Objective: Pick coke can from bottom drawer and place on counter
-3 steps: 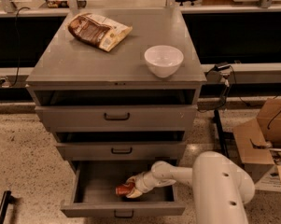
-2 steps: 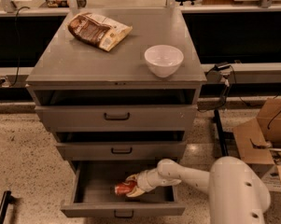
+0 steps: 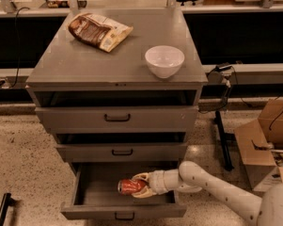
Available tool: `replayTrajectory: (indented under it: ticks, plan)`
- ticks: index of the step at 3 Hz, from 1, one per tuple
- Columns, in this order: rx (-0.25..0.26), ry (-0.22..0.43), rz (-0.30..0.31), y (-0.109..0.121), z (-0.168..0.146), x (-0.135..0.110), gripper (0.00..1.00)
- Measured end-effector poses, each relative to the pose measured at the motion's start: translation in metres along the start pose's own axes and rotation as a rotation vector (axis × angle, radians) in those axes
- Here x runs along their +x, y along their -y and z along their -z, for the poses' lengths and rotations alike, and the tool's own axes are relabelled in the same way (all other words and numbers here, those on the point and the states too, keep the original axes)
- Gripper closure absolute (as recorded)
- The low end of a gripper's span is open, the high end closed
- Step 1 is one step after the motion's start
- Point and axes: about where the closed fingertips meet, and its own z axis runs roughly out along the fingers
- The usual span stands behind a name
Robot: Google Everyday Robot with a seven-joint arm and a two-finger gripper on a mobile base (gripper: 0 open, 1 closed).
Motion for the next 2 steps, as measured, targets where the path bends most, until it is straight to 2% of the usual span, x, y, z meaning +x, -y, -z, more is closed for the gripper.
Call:
replayTrajectory:
  ticks: [1,2]
  plan:
    - [-0.031,0.063,0.028,-0.017,0.046,-0.051,1.00]
    - [-0.089,0.018,0.062,-0.026,0.078,-0.105,1.00]
